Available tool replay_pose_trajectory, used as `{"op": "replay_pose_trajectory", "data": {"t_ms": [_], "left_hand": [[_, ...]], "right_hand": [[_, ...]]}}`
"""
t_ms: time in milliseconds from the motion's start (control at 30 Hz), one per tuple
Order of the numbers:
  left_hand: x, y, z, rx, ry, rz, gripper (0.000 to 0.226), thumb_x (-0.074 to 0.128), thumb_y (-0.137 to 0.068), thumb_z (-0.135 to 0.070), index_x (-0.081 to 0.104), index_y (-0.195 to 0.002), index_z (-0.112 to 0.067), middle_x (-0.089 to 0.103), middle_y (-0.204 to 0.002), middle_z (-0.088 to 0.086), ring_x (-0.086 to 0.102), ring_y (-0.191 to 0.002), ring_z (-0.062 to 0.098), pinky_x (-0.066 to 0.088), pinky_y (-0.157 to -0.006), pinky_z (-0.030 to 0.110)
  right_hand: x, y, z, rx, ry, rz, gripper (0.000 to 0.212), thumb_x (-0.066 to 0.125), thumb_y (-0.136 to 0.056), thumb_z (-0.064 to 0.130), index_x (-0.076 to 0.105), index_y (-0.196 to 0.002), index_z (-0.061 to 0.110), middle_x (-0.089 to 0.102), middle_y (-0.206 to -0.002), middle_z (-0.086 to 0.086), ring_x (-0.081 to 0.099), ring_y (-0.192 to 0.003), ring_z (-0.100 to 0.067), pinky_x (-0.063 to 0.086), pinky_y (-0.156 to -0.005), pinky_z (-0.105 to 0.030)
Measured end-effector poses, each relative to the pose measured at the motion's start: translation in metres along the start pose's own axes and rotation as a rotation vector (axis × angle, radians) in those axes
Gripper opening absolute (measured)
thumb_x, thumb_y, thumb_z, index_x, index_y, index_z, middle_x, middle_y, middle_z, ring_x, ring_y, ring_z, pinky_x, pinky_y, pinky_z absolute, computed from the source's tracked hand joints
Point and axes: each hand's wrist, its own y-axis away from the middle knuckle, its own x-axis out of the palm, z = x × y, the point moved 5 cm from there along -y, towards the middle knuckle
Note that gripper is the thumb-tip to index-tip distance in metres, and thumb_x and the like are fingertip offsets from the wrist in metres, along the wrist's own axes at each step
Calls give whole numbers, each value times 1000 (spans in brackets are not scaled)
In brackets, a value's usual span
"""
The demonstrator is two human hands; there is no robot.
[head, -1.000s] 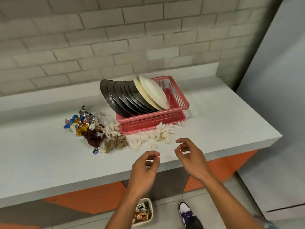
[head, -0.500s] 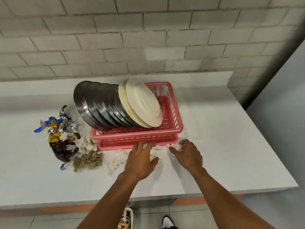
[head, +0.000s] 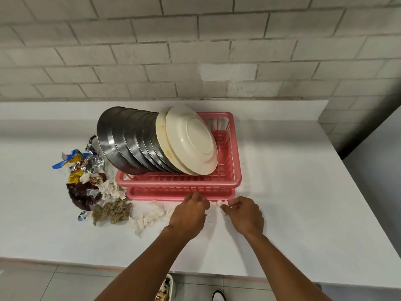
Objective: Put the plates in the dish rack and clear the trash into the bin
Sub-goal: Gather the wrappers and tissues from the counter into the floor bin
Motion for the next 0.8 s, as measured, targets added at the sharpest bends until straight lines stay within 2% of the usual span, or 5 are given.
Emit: {"op": "replay_pose_trajectory", "data": {"t_ms": [300, 467, 567, 700, 800], "left_hand": [[-1, -1, -5, 4, 54, -119, 33, 60, -92, -4, 71, -119, -19, 63, -124, 2, 60, -110, 24, 53, -91, 34], [-26, 12, 9, -105, 287, -304, 24, 67, -91, -11, 75, -110, -22, 66, -116, -4, 64, -104, 17, 49, -84, 25], [-38, 24, 17, -178, 451, -405, 22, 72, -88, -13, 77, -104, -27, 68, -107, -9, 62, -94, 9, 44, -80, 19], [-51, 33, 7, -226, 746, -444, 18, 77, -85, -16, 79, -97, -29, 70, -97, -15, 61, -86, 1, 45, -76, 16], [-54, 36, -6, -266, 1035, -434, 15, 79, -84, -14, 80, -96, -23, 76, -91, -8, 69, -84, 14, 55, -77, 27]], "right_hand": [[-13, 1, -8, -50, -269, 67, 19, 87, -75, 21, 69, -72, 22, 74, -74, 9, 72, -72, -15, 59, -79, -37], [-26, 9, -8, -84, -542, 112, 17, 80, -80, 4, 71, -84, 18, 75, -85, -3, 73, -75, -22, 61, -70, -36], [-27, 14, -1, -76, -704, 248, 34, 62, -90, -9, 76, -102, 20, 72, -98, -6, 72, -76, -20, 61, -70, -31], [-16, 20, 2, 46, -865, 386, 33, 51, -94, -13, 78, -94, 6, 76, -88, -12, 71, -85, -26, 62, -77, -34], [-4, 22, 5, 166, -986, 444, 36, 45, -91, -17, 76, -95, 1, 75, -97, -18, 69, -86, -31, 61, -86, -40]]}}
